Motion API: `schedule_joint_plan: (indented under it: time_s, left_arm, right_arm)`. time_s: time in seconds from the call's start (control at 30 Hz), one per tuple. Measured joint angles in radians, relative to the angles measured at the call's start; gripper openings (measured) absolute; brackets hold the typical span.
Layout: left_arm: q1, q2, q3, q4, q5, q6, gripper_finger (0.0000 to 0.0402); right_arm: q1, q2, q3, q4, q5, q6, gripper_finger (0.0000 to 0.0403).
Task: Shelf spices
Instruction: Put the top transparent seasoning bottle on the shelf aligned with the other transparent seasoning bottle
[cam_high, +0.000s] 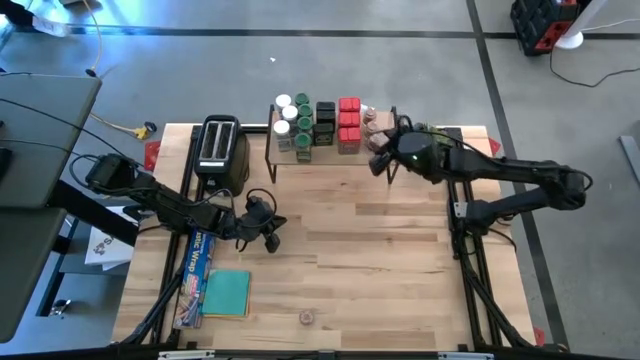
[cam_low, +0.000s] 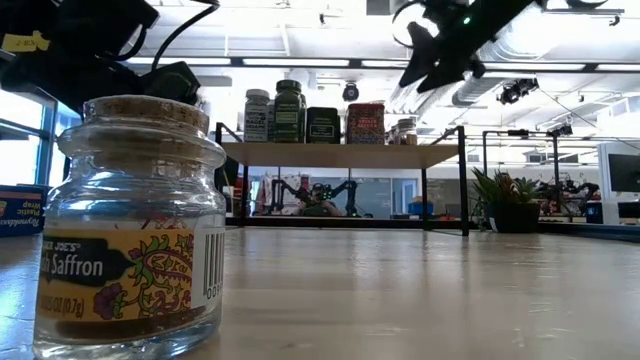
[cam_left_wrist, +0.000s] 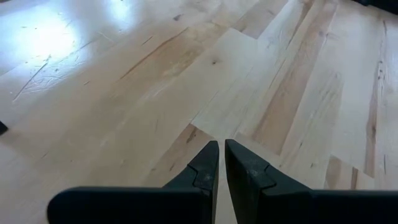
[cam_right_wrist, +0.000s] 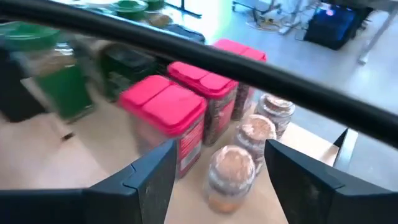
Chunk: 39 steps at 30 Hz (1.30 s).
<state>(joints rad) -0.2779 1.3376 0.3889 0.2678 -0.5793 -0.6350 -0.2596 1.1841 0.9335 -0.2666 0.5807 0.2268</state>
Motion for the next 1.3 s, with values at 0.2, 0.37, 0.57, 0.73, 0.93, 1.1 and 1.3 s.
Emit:
schedule_joint_plan:
  time_s: [0.2, 0.37, 0.57, 0.73, 0.93, 1.1, 1.3]
  left_arm:
    - [0.000, 0.000, 0.000, 0.007, -0.003, 0.001, 0.0023]
    - [0.000, 0.000, 0.000, 0.017, -0.002, 0.003, 0.0023]
    - [0.000, 0.000, 0.000, 0.016, -0.003, 0.003, 0.0023]
    - [0.000, 0.000, 0.000, 0.019, -0.006, 0.010, 0.0023]
    - [0.000, 0.000, 0.000, 0.019, -0.006, 0.010, 0.0023]
    - [0.000, 0.000, 0.000, 0.020, -0.006, 0.010, 0.0023]
    - [-0.008, 0.000, 0.000, 0.020, 0.011, 0.011, 0.0023]
  right_arm:
    - [0.072, -0.025, 0.001, -0.156, -0.117, 0.010, 0.0218]
    - [0.038, 0.045, 0.001, -0.174, -0.150, 0.006, 0.0134]
    - [-0.046, 0.106, 0.001, -0.140, -0.185, -0.027, 0.0041]
    - [-0.109, 0.131, 0.001, -0.103, -0.256, -0.050, 0.0030]
    - [-0.149, 0.133, 0.001, -0.077, -0.262, -0.072, 0.0030]
    - [-0.158, 0.132, 0.001, -0.043, -0.281, -0.079, 0.0030]
    - [-0.044, 0.064, 0.001, -0.060, -0.301, -0.070, 0.0030]
